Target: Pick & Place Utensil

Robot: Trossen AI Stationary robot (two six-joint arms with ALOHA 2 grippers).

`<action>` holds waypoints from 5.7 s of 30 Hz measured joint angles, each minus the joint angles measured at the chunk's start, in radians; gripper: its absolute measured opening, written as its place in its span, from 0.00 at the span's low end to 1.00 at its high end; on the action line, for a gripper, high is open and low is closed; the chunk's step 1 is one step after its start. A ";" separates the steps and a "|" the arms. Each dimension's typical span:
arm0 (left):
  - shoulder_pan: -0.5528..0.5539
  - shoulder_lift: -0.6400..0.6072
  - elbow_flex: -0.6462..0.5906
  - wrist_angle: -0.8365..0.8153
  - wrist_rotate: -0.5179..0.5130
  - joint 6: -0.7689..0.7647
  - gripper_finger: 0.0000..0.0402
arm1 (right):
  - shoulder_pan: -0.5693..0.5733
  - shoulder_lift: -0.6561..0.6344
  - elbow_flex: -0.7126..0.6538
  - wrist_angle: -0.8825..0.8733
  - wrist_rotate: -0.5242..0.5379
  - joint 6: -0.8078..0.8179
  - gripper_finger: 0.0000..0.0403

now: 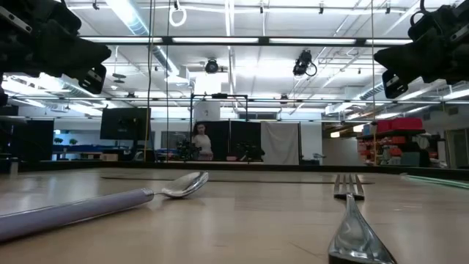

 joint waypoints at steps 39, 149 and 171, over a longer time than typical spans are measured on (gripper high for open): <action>0.000 0.000 0.000 0.030 -0.008 0.000 0.08 | 0.000 0.000 0.000 0.002 0.036 -0.059 0.08; 0.000 0.000 0.000 0.212 -0.322 0.028 0.08 | 0.995 1.451 1.120 -1.247 0.179 0.795 0.38; 0.000 0.000 0.000 0.233 -0.322 0.027 0.08 | 0.994 1.509 1.120 -1.156 0.173 0.723 0.10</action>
